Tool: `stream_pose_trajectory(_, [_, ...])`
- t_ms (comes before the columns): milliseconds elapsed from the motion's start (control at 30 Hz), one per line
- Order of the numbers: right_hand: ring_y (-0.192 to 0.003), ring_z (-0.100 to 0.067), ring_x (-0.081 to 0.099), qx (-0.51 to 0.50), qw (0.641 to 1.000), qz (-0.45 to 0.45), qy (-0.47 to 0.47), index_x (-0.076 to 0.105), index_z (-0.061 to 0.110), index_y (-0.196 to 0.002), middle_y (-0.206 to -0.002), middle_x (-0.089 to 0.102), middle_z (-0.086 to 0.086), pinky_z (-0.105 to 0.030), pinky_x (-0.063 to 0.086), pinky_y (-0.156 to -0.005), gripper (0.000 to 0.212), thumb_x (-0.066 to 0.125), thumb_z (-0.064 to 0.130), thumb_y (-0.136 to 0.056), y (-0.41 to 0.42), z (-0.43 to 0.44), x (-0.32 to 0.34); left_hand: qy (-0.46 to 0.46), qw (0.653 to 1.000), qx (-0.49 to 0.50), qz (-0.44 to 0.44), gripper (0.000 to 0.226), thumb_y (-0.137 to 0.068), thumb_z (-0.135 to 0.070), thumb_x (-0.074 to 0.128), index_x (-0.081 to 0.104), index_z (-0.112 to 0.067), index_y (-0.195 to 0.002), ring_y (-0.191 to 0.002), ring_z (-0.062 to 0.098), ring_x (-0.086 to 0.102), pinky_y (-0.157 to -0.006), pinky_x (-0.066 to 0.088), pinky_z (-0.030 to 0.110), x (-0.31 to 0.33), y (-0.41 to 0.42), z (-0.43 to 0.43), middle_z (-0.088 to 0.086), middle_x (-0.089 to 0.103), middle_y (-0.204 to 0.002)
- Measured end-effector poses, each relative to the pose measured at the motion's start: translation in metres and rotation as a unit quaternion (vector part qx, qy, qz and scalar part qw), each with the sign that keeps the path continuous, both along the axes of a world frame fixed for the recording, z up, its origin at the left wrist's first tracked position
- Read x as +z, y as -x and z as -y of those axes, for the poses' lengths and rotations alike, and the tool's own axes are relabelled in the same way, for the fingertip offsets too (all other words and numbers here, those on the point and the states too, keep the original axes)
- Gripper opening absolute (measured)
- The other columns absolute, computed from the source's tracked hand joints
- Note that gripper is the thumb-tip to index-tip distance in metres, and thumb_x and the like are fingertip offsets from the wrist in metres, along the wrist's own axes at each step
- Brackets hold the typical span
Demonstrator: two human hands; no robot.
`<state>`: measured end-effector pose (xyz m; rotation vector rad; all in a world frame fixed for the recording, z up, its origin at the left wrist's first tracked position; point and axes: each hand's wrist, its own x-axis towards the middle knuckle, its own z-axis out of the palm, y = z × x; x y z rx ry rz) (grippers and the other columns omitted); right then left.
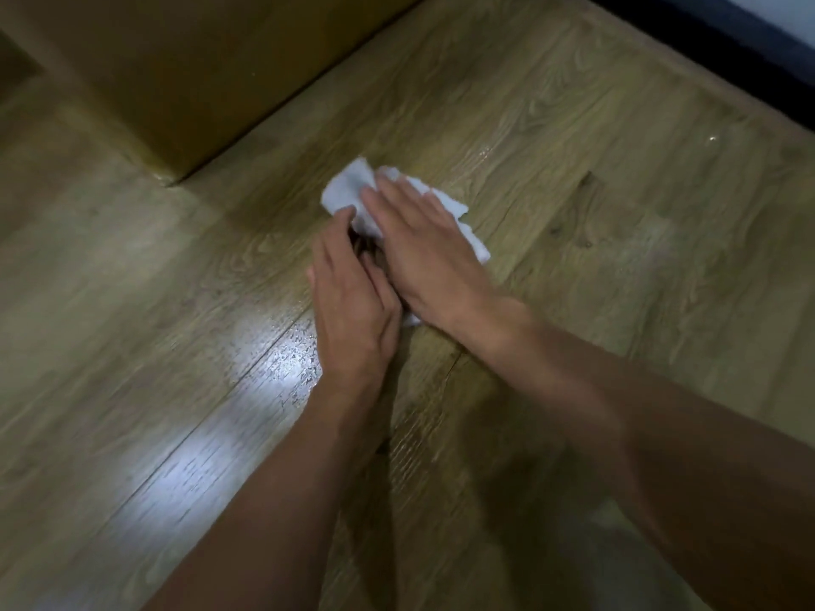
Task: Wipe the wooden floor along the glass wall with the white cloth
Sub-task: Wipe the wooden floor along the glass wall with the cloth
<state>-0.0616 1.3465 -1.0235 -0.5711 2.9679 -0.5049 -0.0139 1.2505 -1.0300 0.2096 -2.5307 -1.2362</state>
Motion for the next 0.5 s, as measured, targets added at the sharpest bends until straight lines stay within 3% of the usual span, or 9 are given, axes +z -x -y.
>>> stream_pose_trajectory(100, [-0.145,-0.018,0.022,0.058,0.998,-0.029,-0.005,0.030,0.014,-0.147,-0.156,0.027,-0.005,-0.039,0.008,-0.120,0.057,0.046,0.005,-0.093,-0.003,-0.041,0.000,0.007,1.000,0.004,0.007,0.034,-0.093,-0.001,0.042,0.051,-0.005,-0.126,-0.102,0.008,0.047,-0.087,0.029,0.008,0.000,-0.001,0.001,0.010,0.056,-0.117])
stream_pose_trajectory(233, [-0.144,-0.019,0.024,-0.069,0.997,-0.027,-0.023,0.032,0.014,-0.147,-0.155,0.029,-0.006,-0.041,0.007,-0.118,0.056,0.043,0.009,-0.093,0.041,-0.054,0.002,0.065,0.996,-0.041,0.038,0.038,-0.090,-0.004,0.043,0.050,-0.005,-0.127,-0.101,0.019,0.052,-0.084,0.045,0.029,0.003,0.001,-0.001,0.012,0.053,-0.121])
stream_pose_trajectory(333, [-0.144,-0.025,0.019,-0.123,0.992,-0.025,-0.033,0.024,0.011,-0.148,-0.157,0.021,-0.010,-0.041,0.014,-0.117,0.058,0.042,0.012,-0.093,0.091,-0.013,0.003,0.125,0.985,-0.094,0.072,0.042,-0.088,-0.006,0.044,0.051,-0.001,-0.129,-0.121,0.030,0.048,-0.099,0.044,0.040,0.003,0.005,-0.002,0.013,0.047,-0.133])
stream_pose_trajectory(500, [-0.147,-0.026,0.013,0.050,0.999,0.013,-0.015,0.023,0.010,-0.148,-0.159,0.015,-0.011,-0.041,0.015,-0.118,0.053,0.041,0.013,-0.099,0.098,0.022,0.007,0.173,0.972,-0.117,0.110,0.046,-0.091,-0.014,0.034,0.048,-0.004,-0.133,-0.125,0.035,0.045,-0.102,0.040,0.042,0.006,0.008,-0.004,0.012,0.045,-0.136])
